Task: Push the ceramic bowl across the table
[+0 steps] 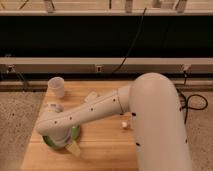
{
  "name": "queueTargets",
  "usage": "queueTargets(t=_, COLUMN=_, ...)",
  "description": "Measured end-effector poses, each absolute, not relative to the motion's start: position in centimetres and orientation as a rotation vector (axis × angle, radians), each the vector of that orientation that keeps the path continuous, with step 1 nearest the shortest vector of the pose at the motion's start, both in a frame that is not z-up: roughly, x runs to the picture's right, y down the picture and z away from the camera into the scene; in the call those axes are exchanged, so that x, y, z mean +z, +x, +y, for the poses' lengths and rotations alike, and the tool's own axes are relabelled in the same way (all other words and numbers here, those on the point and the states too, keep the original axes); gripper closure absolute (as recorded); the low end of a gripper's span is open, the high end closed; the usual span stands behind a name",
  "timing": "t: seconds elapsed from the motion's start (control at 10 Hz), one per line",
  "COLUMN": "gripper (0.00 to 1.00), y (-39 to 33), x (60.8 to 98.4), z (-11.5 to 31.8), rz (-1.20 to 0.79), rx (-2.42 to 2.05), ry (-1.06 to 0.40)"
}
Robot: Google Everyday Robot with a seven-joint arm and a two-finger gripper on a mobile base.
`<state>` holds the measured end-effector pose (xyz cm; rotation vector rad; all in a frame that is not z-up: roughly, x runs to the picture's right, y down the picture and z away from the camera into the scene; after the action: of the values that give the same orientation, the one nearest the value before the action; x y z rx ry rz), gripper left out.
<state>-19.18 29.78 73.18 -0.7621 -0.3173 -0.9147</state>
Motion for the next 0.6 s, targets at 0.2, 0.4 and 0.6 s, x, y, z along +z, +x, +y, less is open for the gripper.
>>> queueTargets(t=0.2, gripper=0.20, y=-20.7, x=73.4, z=30.2, rz=-0.334, rx=-0.943, ry=-0.766)
queueTargets(t=0.4, gripper=0.20, y=-22.0, x=73.4, z=30.2, rz=-0.350, rx=-0.966, ry=-0.761)
queueTargets(t=0.6, gripper=0.20, y=-23.8, x=73.2, z=30.4, rz=-0.372, rx=-0.999, ry=-0.755)
